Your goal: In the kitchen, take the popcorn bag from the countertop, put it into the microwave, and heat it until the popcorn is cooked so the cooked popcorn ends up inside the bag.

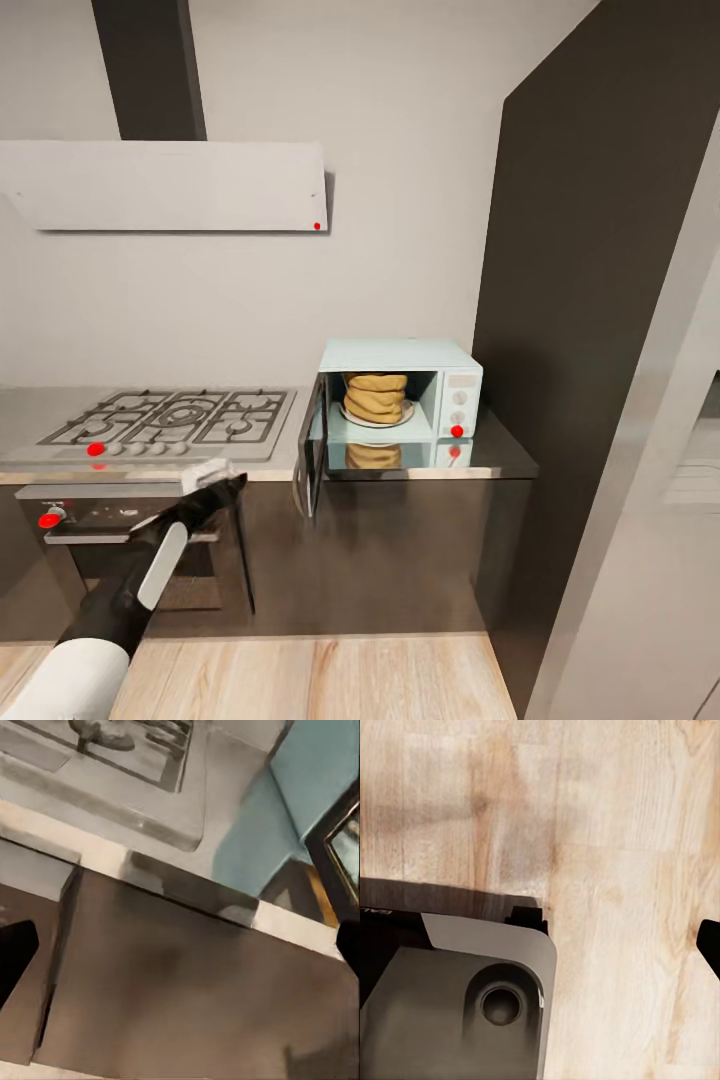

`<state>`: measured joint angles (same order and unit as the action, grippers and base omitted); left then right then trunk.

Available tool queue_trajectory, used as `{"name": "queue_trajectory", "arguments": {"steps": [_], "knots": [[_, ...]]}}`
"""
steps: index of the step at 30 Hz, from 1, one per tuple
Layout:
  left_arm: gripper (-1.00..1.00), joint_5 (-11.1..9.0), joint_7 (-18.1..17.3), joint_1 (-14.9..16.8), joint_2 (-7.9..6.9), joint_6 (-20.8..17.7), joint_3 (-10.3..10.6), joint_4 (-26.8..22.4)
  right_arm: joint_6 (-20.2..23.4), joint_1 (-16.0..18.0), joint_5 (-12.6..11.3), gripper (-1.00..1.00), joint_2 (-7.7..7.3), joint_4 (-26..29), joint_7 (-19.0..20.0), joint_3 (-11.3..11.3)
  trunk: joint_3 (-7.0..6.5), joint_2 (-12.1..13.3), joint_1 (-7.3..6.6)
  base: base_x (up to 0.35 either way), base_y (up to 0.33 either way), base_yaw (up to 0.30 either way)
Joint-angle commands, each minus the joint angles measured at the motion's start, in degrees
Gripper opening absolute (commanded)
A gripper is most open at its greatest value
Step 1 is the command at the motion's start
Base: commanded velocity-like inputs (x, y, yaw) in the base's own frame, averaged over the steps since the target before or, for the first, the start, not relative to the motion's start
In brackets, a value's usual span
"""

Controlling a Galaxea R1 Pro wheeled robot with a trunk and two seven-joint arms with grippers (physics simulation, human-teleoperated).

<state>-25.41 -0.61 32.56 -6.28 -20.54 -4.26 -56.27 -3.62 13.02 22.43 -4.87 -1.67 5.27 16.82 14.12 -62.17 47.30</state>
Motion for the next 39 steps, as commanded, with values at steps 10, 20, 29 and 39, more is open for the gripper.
{"name": "queue_trajectory", "arguments": {"steps": [10, 20, 29, 39], "knots": [[1.0, -11.32, -1.38, 0.23, 0.25, 6.38, -10.49, -2.75, -0.43, 0.08, 0.53, 1.0, 0.0, -0.18, -0.08, 0.44, 0.08, -0.05, 0.01, 0.0, 0.0, 0.0], [1.0, -7.78, -33.57, 0.23, -4.46, 7.48, 4.5, 2.0, -0.86, 0.08, 0.6, 1.0, 0.57, -0.18, 0.34, 0.4, 0.08, -0.05, 0.01, 0.0, 0.0, 0.0], [1.0, -6.88, -33.67, 0.23, -4.72, 7.54, 4.12, 2.84, -0.77, 0.08, 0.6, 1.0, 0.47, -0.18, 0.16, 0.45, 0.08, -0.05, 0.01, 0.0, 0.0, 0.0], [1.0, -7.35, -34.76, 0.23, -4.58, 7.77, 4.2, 3.98, -0.37, 0.08, 0.51, 1.0, 0.12, -0.18, 0.73, 0.49, 0.08, -0.05, 0.01, 0.0, 0.0, 0.0]]}}
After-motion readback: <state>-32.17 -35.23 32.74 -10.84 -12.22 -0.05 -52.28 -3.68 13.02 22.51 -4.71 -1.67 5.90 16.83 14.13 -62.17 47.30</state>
